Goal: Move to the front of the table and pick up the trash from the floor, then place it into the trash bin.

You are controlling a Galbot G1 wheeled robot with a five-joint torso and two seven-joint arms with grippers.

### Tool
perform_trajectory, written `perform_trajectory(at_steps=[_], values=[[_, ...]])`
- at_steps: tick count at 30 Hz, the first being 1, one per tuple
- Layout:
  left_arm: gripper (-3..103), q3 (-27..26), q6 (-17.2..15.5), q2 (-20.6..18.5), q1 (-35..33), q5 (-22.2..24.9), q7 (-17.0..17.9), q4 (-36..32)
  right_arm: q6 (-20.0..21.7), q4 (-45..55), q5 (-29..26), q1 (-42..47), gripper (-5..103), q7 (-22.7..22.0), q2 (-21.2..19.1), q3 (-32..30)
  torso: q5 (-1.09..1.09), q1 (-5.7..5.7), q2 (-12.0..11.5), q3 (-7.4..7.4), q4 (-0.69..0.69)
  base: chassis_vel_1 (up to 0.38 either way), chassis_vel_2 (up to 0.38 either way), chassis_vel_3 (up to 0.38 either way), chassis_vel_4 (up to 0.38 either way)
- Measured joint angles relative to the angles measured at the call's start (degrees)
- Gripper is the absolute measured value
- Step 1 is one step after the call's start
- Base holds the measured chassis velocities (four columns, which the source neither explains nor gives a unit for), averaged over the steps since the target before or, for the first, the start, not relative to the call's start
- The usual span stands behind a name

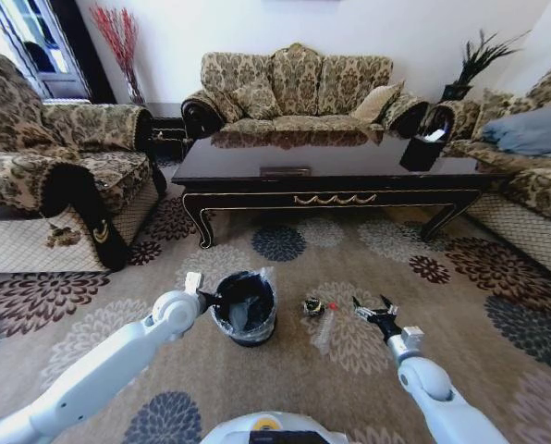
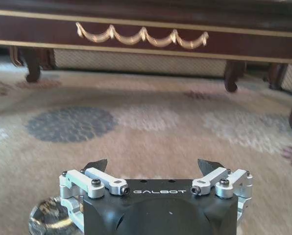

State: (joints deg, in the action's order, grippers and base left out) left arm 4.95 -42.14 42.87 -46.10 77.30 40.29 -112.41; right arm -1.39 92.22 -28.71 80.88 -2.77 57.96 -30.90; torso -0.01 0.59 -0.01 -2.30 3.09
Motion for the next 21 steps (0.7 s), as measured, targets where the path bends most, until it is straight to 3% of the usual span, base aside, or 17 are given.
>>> perform_trajectory(at_steps=[7, 15, 21], values=[[0, -3.9, 0.0, -1.2, -4.6, -1.3, -2.2, -0.5, 4.4, -5.1, -3.4, -4.0, 100, -3.1, 1.4, 3.8, 0.00, 0.00, 0.0, 0.00, -0.04, 0.000, 0.000, 0.000, 0.000], [0, -6.9, 0.0, -2.1, -7.9, -1.8, -3.4, -0.4, 5.7, -8.7, -4.6, -8.7, 100, -4.8, 1.8, 7.7, -0.01, 0.00, 0.0, 0.00, -0.03, 0.000, 0.000, 0.000, 0.000], [0, -9.0, 0.0, -2.7, -10.1, -3.1, -4.2, 1.0, 7.5, -13.2, -8.9, -14.7, 100, -7.1, 4.3, 11.9, 0.00, 0.00, 0.0, 0.00, -0.04, 0.000, 0.000, 0.000, 0.000]])
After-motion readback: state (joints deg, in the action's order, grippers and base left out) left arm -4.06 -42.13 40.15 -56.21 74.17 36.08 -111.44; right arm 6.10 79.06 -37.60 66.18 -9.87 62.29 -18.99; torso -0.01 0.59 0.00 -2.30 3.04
